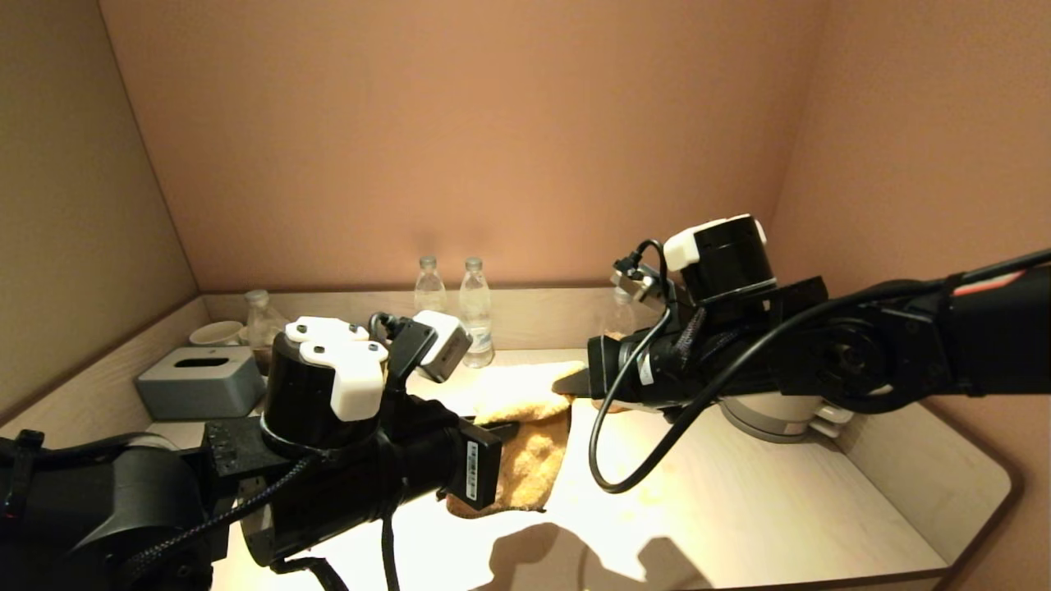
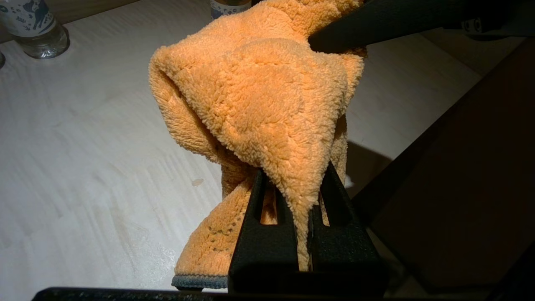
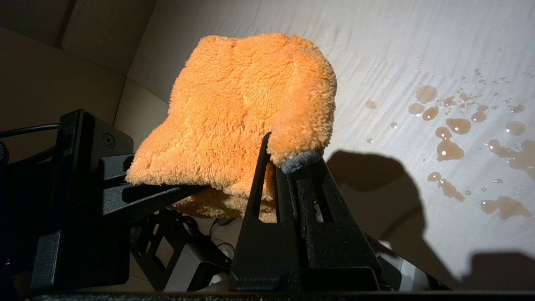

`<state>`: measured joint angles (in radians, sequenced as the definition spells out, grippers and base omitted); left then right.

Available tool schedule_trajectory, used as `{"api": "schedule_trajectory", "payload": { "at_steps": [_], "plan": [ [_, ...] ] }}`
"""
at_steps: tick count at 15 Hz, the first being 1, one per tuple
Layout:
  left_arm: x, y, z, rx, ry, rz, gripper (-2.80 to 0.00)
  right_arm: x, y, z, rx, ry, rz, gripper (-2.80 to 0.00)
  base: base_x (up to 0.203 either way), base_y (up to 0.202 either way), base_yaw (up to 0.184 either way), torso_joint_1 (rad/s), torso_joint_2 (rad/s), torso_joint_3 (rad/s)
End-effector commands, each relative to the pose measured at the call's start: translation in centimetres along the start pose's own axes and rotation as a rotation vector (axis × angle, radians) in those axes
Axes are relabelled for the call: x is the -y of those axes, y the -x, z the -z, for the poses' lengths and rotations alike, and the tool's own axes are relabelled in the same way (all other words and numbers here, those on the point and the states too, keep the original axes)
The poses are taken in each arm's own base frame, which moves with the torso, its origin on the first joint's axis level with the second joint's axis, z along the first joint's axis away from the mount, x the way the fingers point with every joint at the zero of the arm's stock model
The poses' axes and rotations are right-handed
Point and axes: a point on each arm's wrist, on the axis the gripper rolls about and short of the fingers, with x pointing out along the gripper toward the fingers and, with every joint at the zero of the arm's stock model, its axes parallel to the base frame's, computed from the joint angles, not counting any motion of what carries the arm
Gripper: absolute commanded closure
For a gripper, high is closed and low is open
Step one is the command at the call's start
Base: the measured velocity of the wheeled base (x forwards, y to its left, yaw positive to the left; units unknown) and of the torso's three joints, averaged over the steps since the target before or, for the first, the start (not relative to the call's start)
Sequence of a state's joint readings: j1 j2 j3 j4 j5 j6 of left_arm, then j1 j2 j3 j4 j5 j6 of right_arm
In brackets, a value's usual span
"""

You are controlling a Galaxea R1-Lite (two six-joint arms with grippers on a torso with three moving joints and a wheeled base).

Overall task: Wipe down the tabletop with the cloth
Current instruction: Hand it to the other hand, then sweep the stains on the table

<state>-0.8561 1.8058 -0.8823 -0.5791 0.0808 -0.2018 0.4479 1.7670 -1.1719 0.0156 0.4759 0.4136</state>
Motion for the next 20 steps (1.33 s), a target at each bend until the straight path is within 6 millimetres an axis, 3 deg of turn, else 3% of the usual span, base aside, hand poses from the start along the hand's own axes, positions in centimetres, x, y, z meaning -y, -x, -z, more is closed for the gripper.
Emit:
{"api": "schedule_trajectory", "payload": {
  "at_steps": [1,2,10,13,16,17,20],
  "plan": [
    [0.0,0.2,-0.1,0.007,0.000,-0.001,0.00,-0.1,0.1,0.0,0.003,0.000,-0.004,0.00,0.000,0.000,0.000,0.000,0.00,0.000],
    [0.0,0.2,-0.1,0.007,-0.002,-0.002,-2.80,-0.1,0.1,0.0,0.002,0.000,-0.004,0.00,0.000,0.000,0.000,0.000,0.00,0.000],
    [0.0,0.2,0.4,0.045,-0.057,-0.002,-2.80,-0.1,0.1,0.0,0.000,-0.001,-0.003,0.00,0.000,0.000,0.000,0.000,0.00,0.000],
    [-0.6,0.9,-0.5,0.077,-0.049,-0.027,-2.80,0.6,0.3,-0.4,0.014,-0.013,0.012,0.00,0.000,0.000,0.000,0.000,0.00,0.000],
    [-3.5,2.9,-2.8,0.145,-0.021,-0.120,-2.80,2.1,1.0,-1.3,0.051,-0.040,0.047,0.00,0.000,0.000,0.000,0.000,0.00,0.000],
    [-5.3,4.2,-3.8,0.175,-0.005,-0.180,-2.80,2.7,1.2,-1.6,0.061,-0.052,0.062,0.00,0.000,0.000,0.000,0.000,0.00,0.000],
    [-9.8,10.0,-6.8,0.285,-0.002,-0.368,-2.80,3.6,1.7,-1.9,0.077,-0.071,0.081,0.00,0.000,0.000,0.000,0.000,0.00,0.000]
  ]
}}
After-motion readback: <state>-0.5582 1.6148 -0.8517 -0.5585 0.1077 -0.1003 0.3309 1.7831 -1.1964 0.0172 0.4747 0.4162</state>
